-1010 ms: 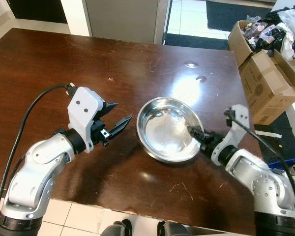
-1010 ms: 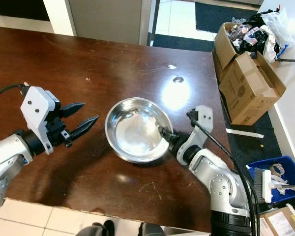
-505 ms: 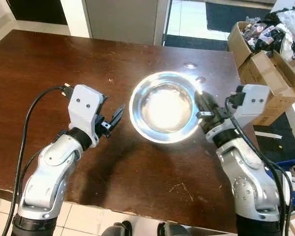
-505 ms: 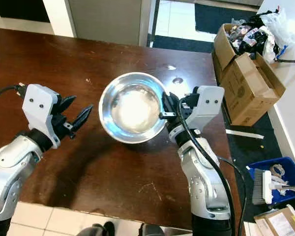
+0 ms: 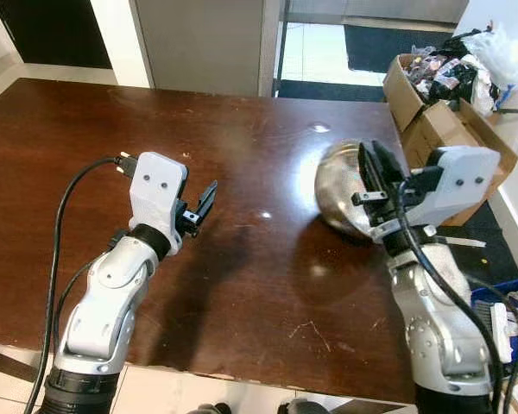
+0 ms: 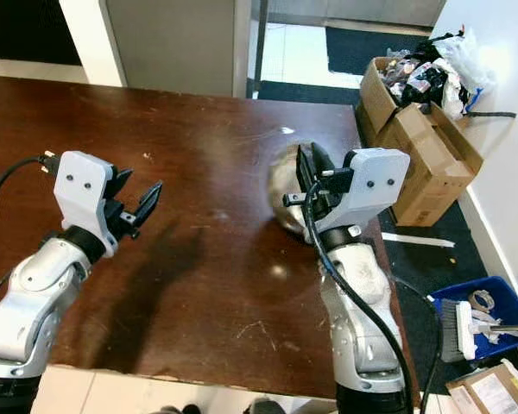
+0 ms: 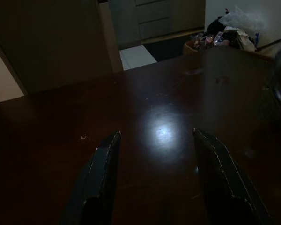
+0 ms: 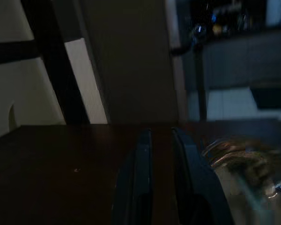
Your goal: Setting the table
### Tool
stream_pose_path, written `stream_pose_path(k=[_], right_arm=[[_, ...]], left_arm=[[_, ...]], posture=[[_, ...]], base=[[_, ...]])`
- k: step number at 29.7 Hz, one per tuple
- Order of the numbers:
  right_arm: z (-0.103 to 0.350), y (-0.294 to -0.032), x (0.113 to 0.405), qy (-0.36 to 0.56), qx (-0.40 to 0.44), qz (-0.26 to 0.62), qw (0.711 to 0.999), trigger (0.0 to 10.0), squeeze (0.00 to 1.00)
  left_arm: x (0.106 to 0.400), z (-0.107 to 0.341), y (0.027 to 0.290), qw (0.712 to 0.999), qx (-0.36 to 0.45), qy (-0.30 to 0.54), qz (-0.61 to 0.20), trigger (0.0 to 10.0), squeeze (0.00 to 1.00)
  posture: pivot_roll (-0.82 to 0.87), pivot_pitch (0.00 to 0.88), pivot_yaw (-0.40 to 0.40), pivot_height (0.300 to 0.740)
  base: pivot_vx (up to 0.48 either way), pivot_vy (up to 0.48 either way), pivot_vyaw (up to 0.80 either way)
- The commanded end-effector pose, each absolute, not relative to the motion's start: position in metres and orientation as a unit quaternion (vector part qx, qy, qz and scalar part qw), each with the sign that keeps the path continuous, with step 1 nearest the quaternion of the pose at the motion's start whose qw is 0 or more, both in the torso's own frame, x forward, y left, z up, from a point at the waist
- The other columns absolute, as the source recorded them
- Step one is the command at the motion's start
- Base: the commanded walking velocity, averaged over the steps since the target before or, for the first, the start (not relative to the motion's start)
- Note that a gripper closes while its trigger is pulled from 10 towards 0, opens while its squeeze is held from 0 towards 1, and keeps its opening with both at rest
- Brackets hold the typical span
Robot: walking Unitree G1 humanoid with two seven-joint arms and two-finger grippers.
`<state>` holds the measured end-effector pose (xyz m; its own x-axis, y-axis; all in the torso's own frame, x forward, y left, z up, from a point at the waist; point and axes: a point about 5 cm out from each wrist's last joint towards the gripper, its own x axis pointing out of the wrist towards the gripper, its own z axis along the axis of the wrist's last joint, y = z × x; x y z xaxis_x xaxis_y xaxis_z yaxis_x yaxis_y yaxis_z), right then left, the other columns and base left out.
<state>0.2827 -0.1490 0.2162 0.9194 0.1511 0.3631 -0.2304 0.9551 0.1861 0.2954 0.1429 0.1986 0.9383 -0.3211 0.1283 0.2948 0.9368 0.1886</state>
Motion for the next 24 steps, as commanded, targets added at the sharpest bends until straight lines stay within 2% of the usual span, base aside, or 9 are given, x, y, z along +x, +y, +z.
stream_pose_path(k=[1, 13, 22, 23, 24], right_arm=[[0.208, -0.153, 0.286, -0.154, 0.120, 0.100, 0.976, 10.0, 0.00], [0.205, -0.168, 0.286, -0.144, 0.107, 0.088, 0.980, 10.0, 0.00], [0.203, -0.204, 0.301, -0.127, 0.170, 0.031, 0.977, 10.0, 0.00], [0.203, -0.208, 0.306, -0.121, 0.180, 0.029, 0.976, 10.0, 0.12], [0.203, -0.208, 0.306, -0.121, 0.180, 0.029, 0.976, 10.0, 0.12]], left_arm=[[0.295, 0.195, 0.148, 0.982, 0.087, -0.074, -0.148, 10.0, 0.12], [0.301, 0.193, 0.147, 0.983, 0.092, -0.077, -0.141, 10.0, 0.13], [0.296, 0.189, 0.152, 0.977, 0.119, -0.059, -0.167, 10.0, 0.13], [0.294, 0.190, 0.157, 0.976, 0.128, -0.055, -0.168, 10.0, 0.13], [0.294, 0.190, 0.157, 0.976, 0.128, -0.055, -0.168, 10.0, 0.13]], posture=[[-0.16, 0.000, 0.049, 0.740], [-0.17, 0.000, 0.039, 0.740], [-0.13, 0.067, 0.064, 0.740], [-0.11, 0.084, 0.072, 0.740], [-0.11, 0.084, 0.072, 0.740]], base=[[0.000, 0.000, 0.00], [0.000, 0.000, 0.00], [0.000, 0.000, 0.00], [0.000, 0.000, 0.00], [0.000, 0.000, 0.00]])
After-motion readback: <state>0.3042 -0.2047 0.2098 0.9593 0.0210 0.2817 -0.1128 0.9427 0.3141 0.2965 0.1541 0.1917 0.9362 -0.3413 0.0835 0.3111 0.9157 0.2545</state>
